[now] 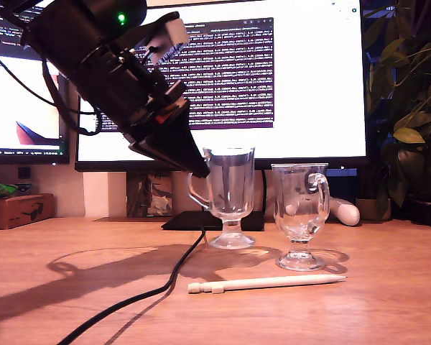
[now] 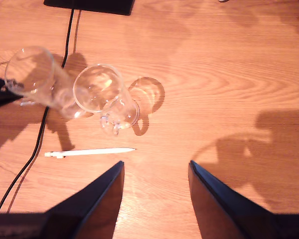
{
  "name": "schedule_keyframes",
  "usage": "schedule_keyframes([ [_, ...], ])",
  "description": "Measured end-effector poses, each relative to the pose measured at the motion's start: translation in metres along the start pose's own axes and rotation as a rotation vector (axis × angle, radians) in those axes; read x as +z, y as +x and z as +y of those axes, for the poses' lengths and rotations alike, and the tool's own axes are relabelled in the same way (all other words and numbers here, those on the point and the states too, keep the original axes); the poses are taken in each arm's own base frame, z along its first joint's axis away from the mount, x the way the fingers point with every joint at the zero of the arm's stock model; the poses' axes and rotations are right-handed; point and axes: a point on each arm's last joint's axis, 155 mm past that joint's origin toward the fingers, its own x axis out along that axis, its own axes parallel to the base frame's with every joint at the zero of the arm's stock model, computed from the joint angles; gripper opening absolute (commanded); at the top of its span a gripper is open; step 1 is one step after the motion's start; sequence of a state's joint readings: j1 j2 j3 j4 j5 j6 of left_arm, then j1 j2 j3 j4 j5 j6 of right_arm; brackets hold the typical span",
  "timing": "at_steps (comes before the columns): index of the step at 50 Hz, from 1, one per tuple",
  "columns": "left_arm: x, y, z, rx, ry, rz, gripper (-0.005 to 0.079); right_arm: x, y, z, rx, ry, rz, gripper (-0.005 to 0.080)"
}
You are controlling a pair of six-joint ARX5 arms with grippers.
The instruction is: Pick the small glass cups in front of you with each of your hands, and place them behind the white pen
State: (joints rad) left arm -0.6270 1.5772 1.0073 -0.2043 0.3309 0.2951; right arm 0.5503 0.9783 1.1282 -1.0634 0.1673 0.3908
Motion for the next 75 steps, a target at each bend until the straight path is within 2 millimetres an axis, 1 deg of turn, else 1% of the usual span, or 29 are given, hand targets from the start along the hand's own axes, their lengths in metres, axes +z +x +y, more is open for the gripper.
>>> schedule_keyframes([
  [11, -0.012, 0.002, -0.002, -0.006, 0.000, 0.024, -0.0019, 0.003, 0.000, -0.001, -0.001, 0.005, -0.009, 0.0375],
  [22, -0.014, 0.003, -0.003, -0.008, 0.000, 0.028, -0.0019, 0.003, 0.000, -0.001, 0.000, 0.006, -0.012, 0.0375],
  [30, -0.024, 0.005, -0.005, -0.014, -0.007, 0.047, -0.0019, 0.004, 0.000, -0.001, 0.001, 0.006, -0.013, 0.0375],
  [35, -0.024, 0.005, -0.005, -0.014, -0.006, 0.045, -0.0018, 0.005, 0.000, 0.000, 0.003, 0.007, -0.018, 0.0375],
  [37, -0.024, 0.005, -0.005, -0.014, -0.006, 0.045, -0.0006, 0.006, 0.000, 0.001, 0.007, 0.008, -0.021, 0.0375],
  [40, -0.024, 0.005, -0.005, -0.014, -0.006, 0.045, 0.0035, 0.007, 0.000, 0.001, 0.008, 0.008, -0.024, 0.0375],
  [44, -0.024, 0.005, -0.005, -0.014, -0.006, 0.045, 0.0148, 0.007, 0.000, 0.001, 0.008, 0.008, -0.024, 0.0375],
  [46, -0.024, 0.005, -0.005, -0.014, -0.006, 0.045, 0.0181, 0.007, 0.000, 0.001, 0.008, 0.008, -0.024, 0.0375],
  [48, -0.024, 0.005, -0.005, -0.013, -0.006, 0.044, 0.0191, 0.007, 0.000, 0.001, 0.008, 0.008, -0.025, 0.0375],
  [60, -0.024, 0.005, -0.005, -0.013, -0.005, 0.044, 0.0191, 0.008, 0.000, 0.002, 0.011, 0.009, -0.031, 0.0375],
  [65, -0.026, 0.000, -0.007, -0.016, -0.009, 0.056, 0.0191, 0.009, 0.000, 0.002, 0.013, 0.010, -0.033, 0.0375],
  [66, -0.024, -0.004, -0.008, -0.016, -0.008, 0.053, 0.0191, 0.009, 0.000, 0.003, 0.016, 0.009, -0.033, 0.0375],
  [71, -0.021, -0.016, -0.011, -0.013, -0.008, 0.050, 0.0185, 0.009, 0.000, 0.003, 0.017, -0.011, -0.034, 0.0375],
  [73, -0.018, -0.023, -0.011, -0.009, -0.008, 0.043, 0.0163, 0.009, 0.000, 0.003, 0.017, -0.011, -0.035, 0.0365],
  [75, -0.014, -0.032, -0.011, -0.001, -0.007, 0.031, 0.0121, 0.009, 0.000, 0.003, 0.017, -0.014, -0.035, 0.0324],
])
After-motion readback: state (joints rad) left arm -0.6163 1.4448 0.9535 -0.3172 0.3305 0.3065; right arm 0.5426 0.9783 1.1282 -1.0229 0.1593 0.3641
